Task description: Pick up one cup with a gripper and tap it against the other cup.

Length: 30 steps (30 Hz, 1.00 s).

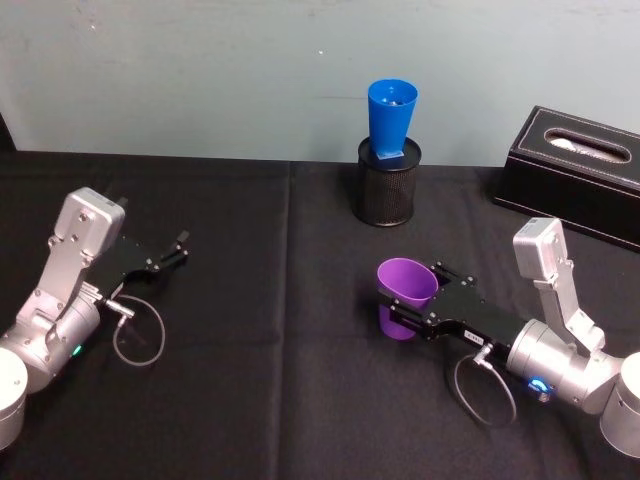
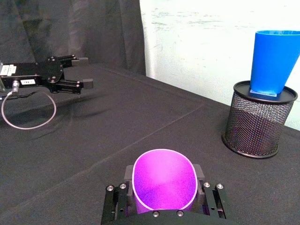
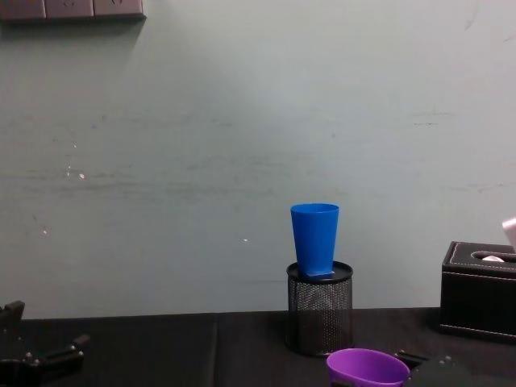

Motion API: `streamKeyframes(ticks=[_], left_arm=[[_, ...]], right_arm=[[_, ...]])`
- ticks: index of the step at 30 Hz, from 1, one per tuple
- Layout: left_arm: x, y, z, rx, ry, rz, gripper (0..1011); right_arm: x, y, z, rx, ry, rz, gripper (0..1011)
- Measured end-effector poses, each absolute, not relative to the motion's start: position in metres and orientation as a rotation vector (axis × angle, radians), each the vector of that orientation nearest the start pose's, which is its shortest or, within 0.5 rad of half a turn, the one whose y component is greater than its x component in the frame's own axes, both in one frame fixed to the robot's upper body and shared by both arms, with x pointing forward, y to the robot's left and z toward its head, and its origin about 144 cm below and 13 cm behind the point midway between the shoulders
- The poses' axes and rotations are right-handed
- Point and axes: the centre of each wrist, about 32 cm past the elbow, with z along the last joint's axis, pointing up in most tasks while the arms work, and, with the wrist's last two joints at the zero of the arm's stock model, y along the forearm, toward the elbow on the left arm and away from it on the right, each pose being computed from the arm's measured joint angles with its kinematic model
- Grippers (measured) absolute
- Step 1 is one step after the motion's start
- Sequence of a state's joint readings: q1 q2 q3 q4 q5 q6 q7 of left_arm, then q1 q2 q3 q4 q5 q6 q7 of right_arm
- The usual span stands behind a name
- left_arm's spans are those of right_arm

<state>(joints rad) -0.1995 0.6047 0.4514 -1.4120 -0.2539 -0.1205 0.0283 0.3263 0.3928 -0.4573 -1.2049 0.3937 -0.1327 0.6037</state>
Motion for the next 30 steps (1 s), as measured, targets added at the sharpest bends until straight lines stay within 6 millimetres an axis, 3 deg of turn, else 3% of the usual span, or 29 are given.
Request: streamKeyframes(ticks=[30], left_arm=[[0.4886,0.3097,1.1398,0.304,-0.285,1.248,1005]], right_arm=[[0.5281,-0.261,1.1204,-0.121,-0.007,-0.698,724]])
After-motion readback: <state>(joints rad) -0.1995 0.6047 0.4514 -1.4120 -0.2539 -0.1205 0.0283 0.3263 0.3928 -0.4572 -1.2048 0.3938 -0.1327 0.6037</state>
